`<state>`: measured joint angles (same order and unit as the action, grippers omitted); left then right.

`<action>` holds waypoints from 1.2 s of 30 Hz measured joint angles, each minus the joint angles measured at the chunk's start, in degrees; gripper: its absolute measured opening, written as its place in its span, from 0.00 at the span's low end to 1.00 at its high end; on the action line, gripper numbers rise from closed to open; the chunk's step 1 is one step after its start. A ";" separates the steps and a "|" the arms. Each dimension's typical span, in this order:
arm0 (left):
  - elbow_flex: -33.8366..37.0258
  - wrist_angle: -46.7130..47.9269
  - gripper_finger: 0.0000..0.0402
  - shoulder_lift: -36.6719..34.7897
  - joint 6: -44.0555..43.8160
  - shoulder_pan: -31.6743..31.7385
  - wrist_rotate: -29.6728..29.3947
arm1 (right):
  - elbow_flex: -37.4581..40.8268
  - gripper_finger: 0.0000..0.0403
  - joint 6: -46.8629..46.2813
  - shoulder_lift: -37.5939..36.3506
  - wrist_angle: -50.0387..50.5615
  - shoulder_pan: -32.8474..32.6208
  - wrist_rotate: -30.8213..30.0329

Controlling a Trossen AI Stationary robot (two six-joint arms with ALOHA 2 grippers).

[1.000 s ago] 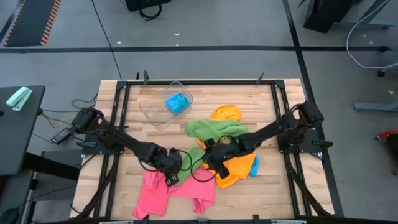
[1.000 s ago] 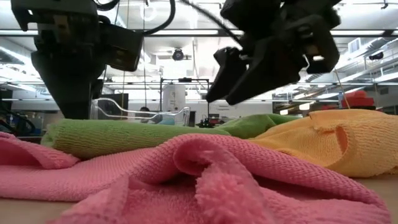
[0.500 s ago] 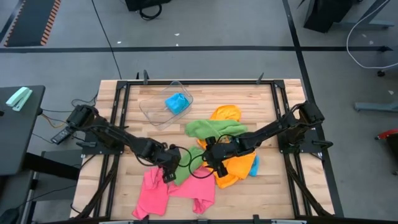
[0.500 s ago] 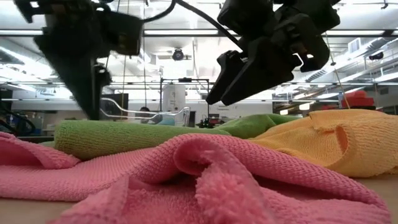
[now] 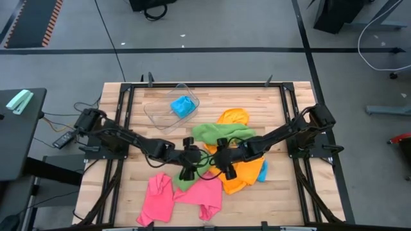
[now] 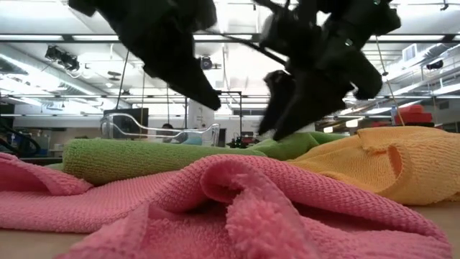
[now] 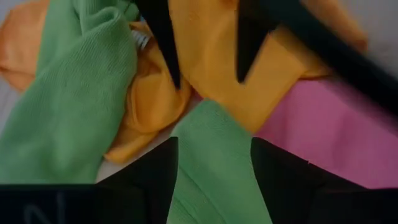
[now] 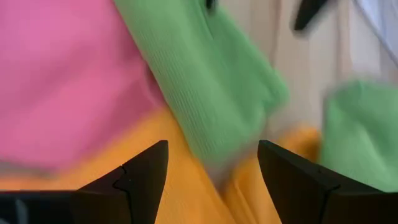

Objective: Fold microfiber towels
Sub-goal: Fold the left green microfiber towel

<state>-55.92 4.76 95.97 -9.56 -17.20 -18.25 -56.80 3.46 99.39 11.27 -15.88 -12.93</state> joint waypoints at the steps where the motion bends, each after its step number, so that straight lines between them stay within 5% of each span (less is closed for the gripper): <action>1: 0.00 -0.22 0.51 0.81 1.22 0.45 -0.02 | 0.00 0.64 -0.92 -0.16 1.17 0.00 -0.56; 14: 0.06 -1.53 0.43 8.32 2.72 5.30 7.79 | 0.00 0.64 -7.04 -0.68 4.61 -2.84 -4.23; 27: -0.31 17.90 0.26 8.02 -12.01 8.69 2.17 | -0.02 0.64 -7.34 -0.68 4.00 -3.15 -5.16; 36: 0.22 20.43 0.14 3.18 -13.87 6.35 2.08 | -0.02 0.64 -6.41 -0.68 3.81 -3.17 -5.14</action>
<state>-55.70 25.19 99.15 -23.43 -10.85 -16.16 -56.82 -2.96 98.72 15.08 -19.05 -18.06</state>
